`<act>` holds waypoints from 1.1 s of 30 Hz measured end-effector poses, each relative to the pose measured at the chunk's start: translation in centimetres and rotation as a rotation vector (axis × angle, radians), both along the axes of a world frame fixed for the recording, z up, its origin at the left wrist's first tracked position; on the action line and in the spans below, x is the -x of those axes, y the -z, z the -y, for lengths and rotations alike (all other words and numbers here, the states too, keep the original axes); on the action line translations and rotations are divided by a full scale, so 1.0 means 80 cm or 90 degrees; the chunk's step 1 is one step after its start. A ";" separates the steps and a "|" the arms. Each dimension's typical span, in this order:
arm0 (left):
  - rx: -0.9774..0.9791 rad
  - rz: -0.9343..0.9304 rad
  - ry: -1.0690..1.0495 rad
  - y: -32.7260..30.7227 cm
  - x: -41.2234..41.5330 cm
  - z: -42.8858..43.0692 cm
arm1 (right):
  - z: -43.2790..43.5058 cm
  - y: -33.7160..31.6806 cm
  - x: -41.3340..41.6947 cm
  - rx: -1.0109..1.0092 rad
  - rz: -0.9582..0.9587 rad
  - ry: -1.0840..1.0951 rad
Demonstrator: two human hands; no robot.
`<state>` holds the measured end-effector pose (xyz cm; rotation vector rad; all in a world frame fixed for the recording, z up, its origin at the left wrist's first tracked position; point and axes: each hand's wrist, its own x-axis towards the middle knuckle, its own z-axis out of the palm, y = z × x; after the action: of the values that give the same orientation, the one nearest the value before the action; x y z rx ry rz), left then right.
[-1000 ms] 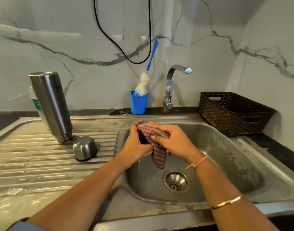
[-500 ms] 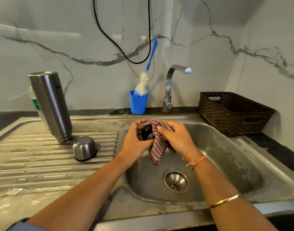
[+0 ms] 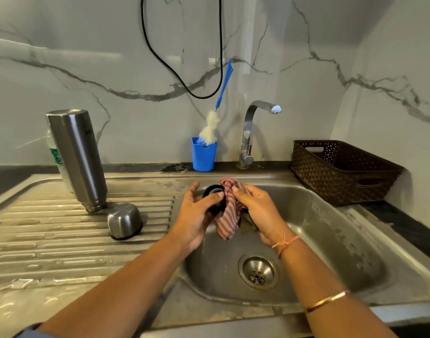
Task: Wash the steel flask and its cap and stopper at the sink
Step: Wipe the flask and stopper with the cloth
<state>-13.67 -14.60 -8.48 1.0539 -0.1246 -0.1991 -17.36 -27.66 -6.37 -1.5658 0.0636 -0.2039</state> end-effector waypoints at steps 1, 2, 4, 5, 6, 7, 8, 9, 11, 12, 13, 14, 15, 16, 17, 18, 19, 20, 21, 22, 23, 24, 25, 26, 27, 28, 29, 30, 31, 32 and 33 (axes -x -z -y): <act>0.046 -0.041 0.015 -0.002 -0.001 -0.001 | -0.005 0.001 0.001 0.054 0.010 0.003; 0.059 -0.069 0.024 -0.002 -0.005 -0.003 | -0.011 0.003 0.002 0.132 0.024 0.009; 0.034 -0.109 0.033 -0.002 -0.005 -0.005 | -0.022 0.008 0.005 0.282 0.055 0.015; 0.016 -0.122 0.030 -0.002 -0.004 -0.004 | -0.027 0.009 0.006 0.340 0.074 0.021; 0.007 -0.120 0.024 -0.003 -0.004 -0.003 | -0.030 0.009 0.006 0.399 0.099 0.038; 0.002 -0.108 0.017 -0.003 -0.004 -0.002 | -0.032 0.007 0.007 0.465 0.122 0.057; 0.000 -0.095 0.011 -0.003 -0.004 -0.002 | -0.033 0.004 0.009 0.532 0.139 0.070; -0.001 -0.086 0.012 -0.003 -0.004 0.000 | -0.034 0.002 0.010 0.592 0.154 0.072; -0.023 -0.064 0.019 0.004 -0.005 0.001 | -0.036 -0.003 0.014 0.699 0.189 0.053; -0.041 -0.046 0.022 0.007 -0.005 0.002 | -0.038 -0.004 0.015 0.732 0.206 0.040; -0.057 -0.027 0.024 0.010 -0.004 0.004 | -0.042 -0.005 0.016 0.743 0.217 0.031; -0.063 -0.012 0.029 0.012 -0.003 0.005 | -0.045 -0.006 0.016 0.733 0.223 0.026; -0.065 -0.004 0.036 0.011 0.000 0.006 | -0.047 -0.006 0.014 0.701 0.224 0.025; -0.066 -0.003 0.037 0.009 0.001 0.006 | -0.047 -0.007 0.012 0.648 0.216 0.032; -0.070 -0.003 0.024 0.008 0.000 0.006 | -0.046 -0.007 0.009 0.569 0.199 0.041; -0.078 0.002 0.005 0.008 -0.001 0.006 | -0.044 -0.008 0.008 0.471 0.172 0.050; -0.091 0.009 -0.021 0.008 -0.002 0.005 | -0.040 -0.010 0.008 0.382 0.136 0.050; -0.095 0.015 -0.048 0.007 -0.003 0.005 | -0.037 -0.011 0.010 0.329 0.098 0.047; -0.088 0.016 -0.070 0.005 -0.003 0.005 | -0.036 -0.012 0.013 0.317 0.072 0.046; -0.076 0.010 -0.086 0.003 -0.002 0.006 | -0.037 -0.011 0.015 0.331 0.066 0.050; -0.062 0.002 -0.096 0.001 -0.001 0.006 | -0.040 -0.009 0.017 0.366 0.082 0.055; -0.052 -0.006 -0.107 -0.001 0.000 0.006 | -0.047 -0.006 0.019 0.425 0.106 0.051; -0.049 -0.010 -0.118 -0.002 0.000 0.005 | -0.056 -0.005 0.022 0.504 0.127 0.039; -0.057 -0.008 -0.130 -0.002 -0.001 0.003 | -0.066 -0.003 0.025 0.580 0.145 0.026; -0.077 0.002 -0.132 0.000 -0.002 0.001 | -0.074 -0.001 0.025 0.635 0.150 0.013; -0.100 0.013 -0.126 0.002 -0.003 -0.001 | -0.077 0.001 0.024 0.667 0.149 0.004; -0.117 0.026 -0.117 0.004 -0.002 -0.002 | -0.076 -0.001 0.022 0.678 0.148 0.004; -0.124 0.035 -0.104 0.004 0.000 -0.001 | -0.072 -0.004 0.020 0.664 0.149 0.013; -0.132 0.043 -0.095 0.004 0.001 0.002 | -0.065 -0.006 0.017 0.618 0.146 0.035; -0.143 0.048 -0.093 0.003 0.001 0.004 | -0.058 -0.010 0.016 0.533 0.137 0.062; -0.151 0.051 -0.096 0.001 0.002 0.006 | -0.052 -0.012 0.015 0.427 0.117 0.083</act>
<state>-13.83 -15.12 -8.56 1.3032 -0.0948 -0.0349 -18.56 -23.53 -5.38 -2.2038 -0.0542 -0.5098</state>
